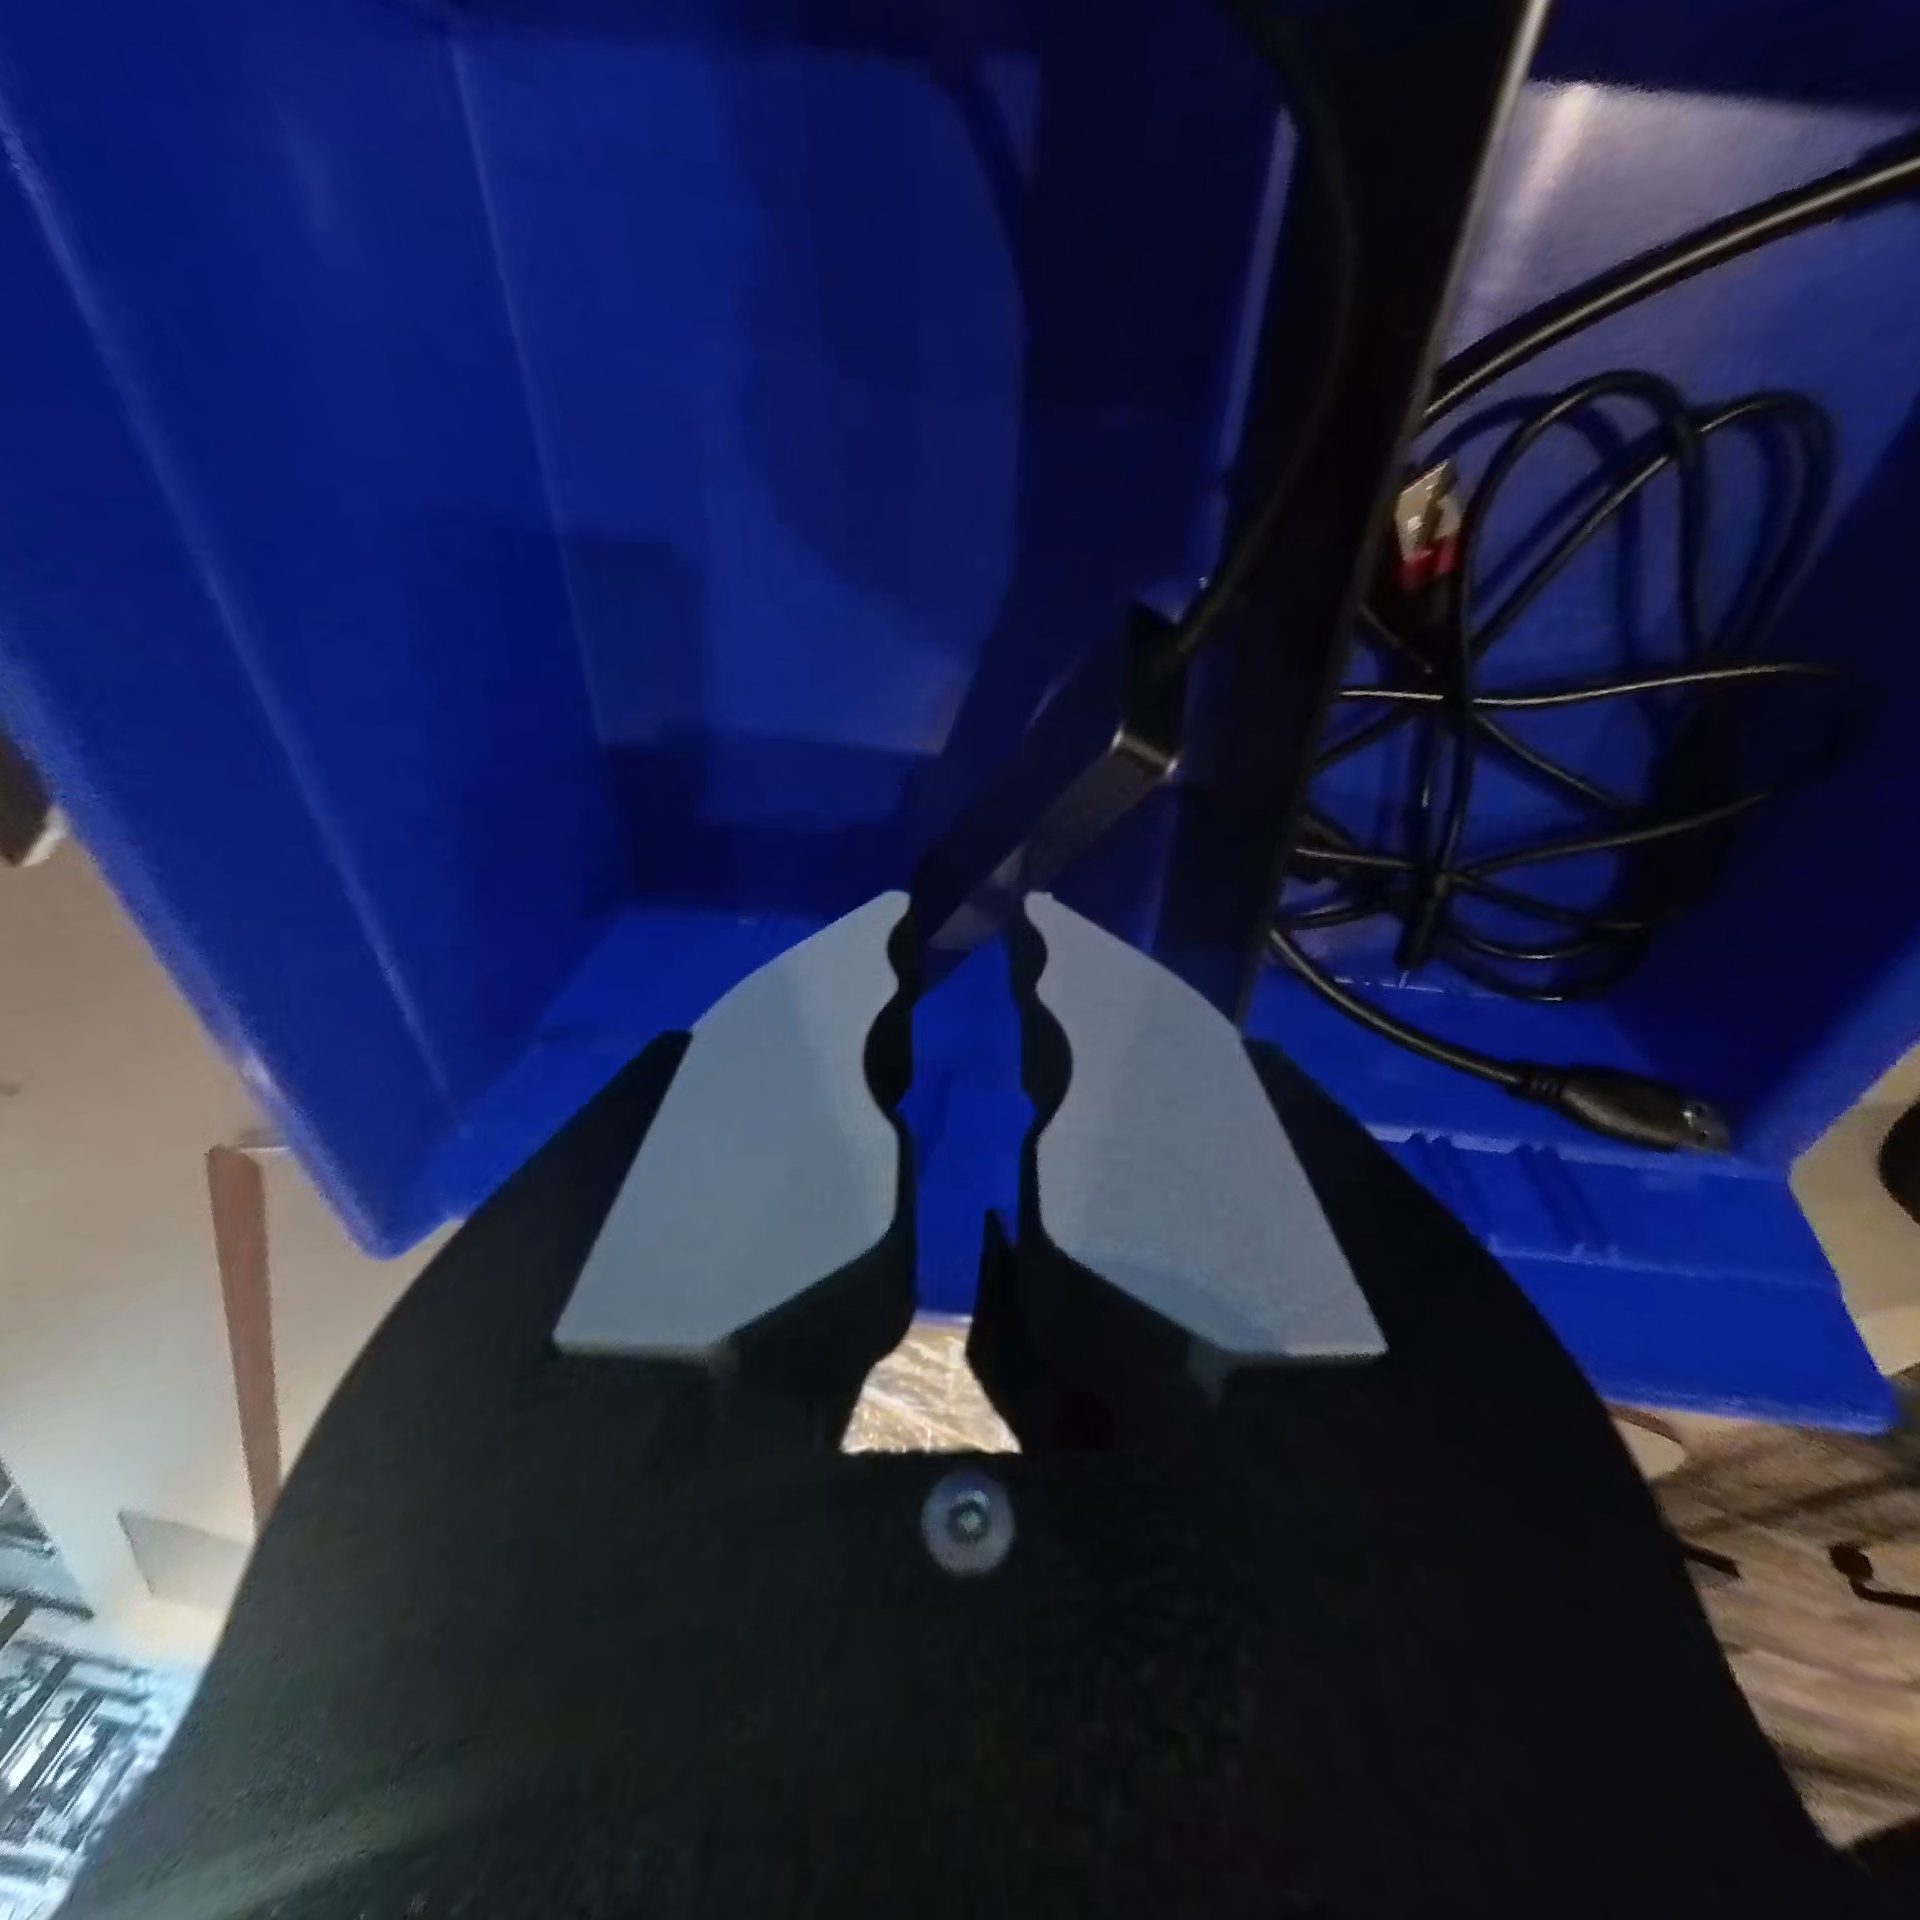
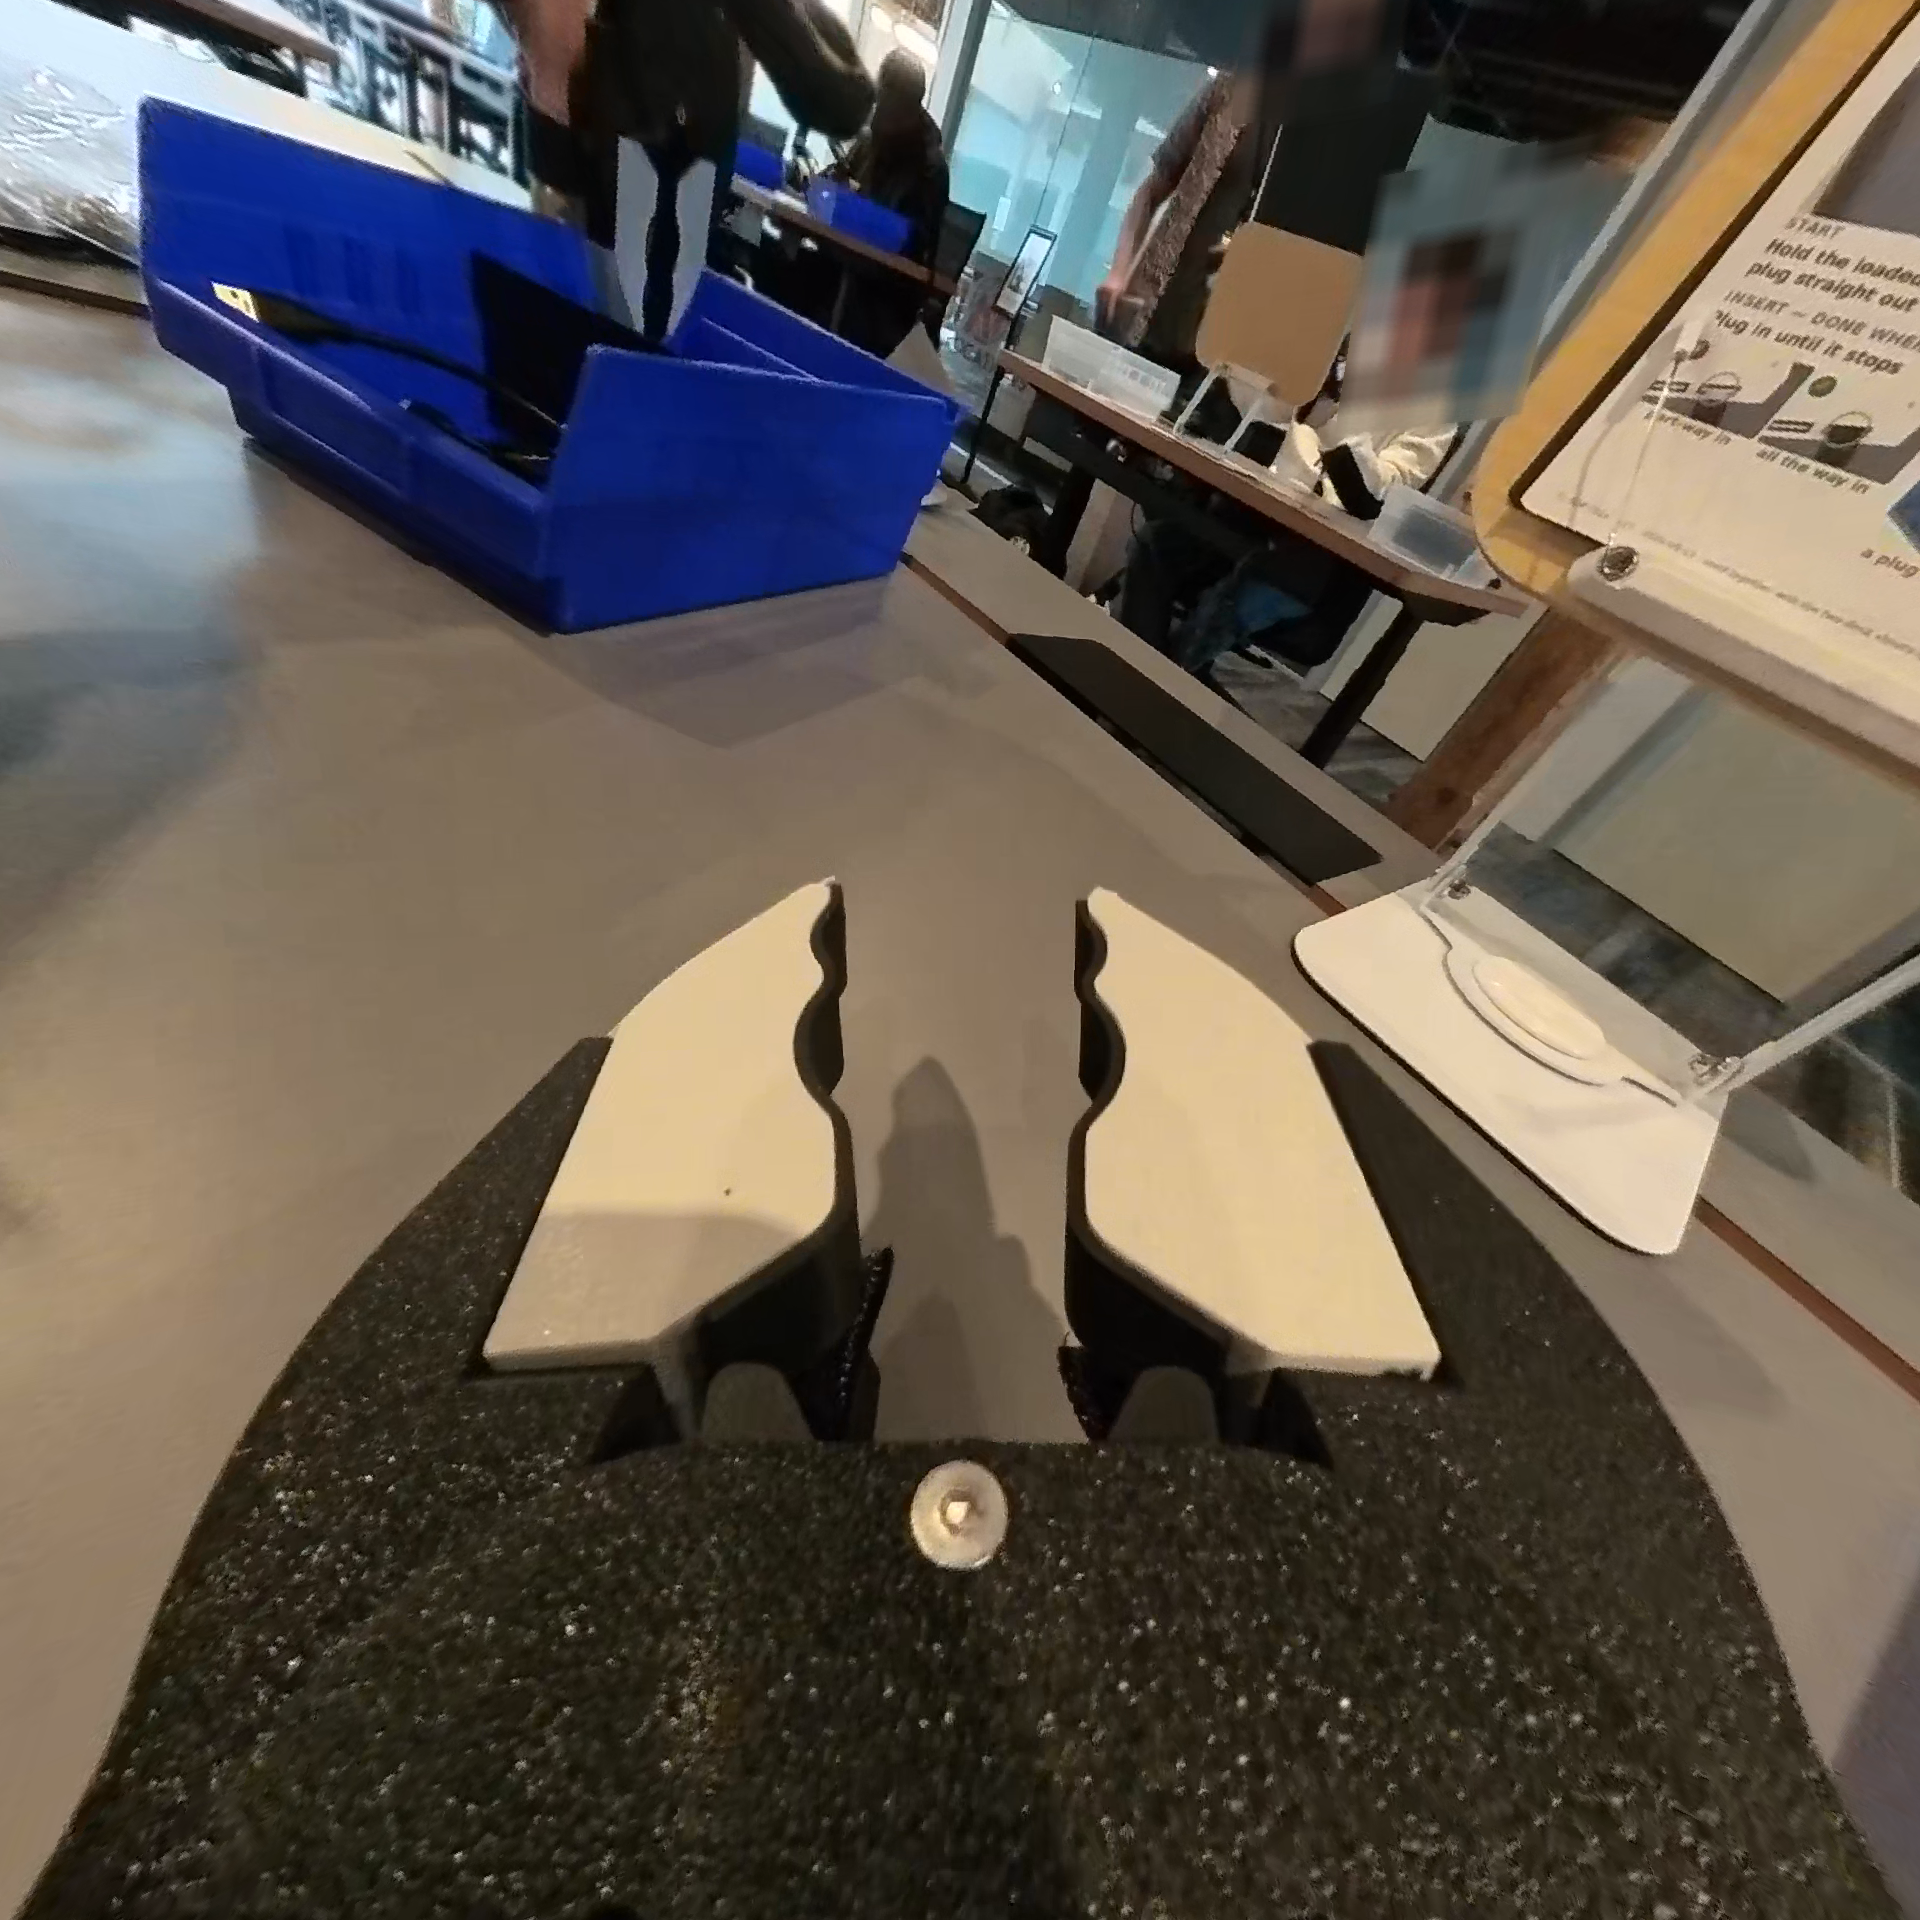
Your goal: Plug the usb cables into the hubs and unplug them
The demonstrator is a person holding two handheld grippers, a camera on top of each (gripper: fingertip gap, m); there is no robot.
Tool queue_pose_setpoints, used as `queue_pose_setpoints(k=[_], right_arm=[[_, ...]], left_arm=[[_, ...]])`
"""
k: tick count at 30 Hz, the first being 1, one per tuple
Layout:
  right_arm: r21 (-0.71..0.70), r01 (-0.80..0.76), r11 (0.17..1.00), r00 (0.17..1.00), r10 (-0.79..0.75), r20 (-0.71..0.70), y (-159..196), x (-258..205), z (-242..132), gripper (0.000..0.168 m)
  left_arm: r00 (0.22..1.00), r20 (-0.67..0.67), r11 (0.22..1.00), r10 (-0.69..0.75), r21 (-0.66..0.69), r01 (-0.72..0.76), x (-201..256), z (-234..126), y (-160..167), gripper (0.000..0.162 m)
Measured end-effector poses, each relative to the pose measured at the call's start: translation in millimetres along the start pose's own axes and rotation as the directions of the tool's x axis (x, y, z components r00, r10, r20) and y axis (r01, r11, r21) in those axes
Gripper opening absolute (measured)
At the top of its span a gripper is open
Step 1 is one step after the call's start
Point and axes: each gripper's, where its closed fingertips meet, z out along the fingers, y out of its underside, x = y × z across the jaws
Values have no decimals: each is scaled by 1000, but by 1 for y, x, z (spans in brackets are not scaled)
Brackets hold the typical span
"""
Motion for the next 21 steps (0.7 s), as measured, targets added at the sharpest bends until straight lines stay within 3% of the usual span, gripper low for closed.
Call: queue_pose_setpoints(k=[11, 17, 21], right_arm=[[-41, 24, 999, 1000, -24, 0, 6, -1, 5, 37], [-50, 28, 998, 1000, -28, -10, 7, 1, 6, 35], [-55, 31, 998, 999, -32, -11, 8, 1, 7, 33]], left_arm=[[994, -82, 993, 78, -81, -84, 8, 15, 14, 27], [990, -34, 984, 136, -111, -139, 2, 32, 9, 19], [993, -69, 991, 98, -83, -104, 5, 30, 8, 15]])
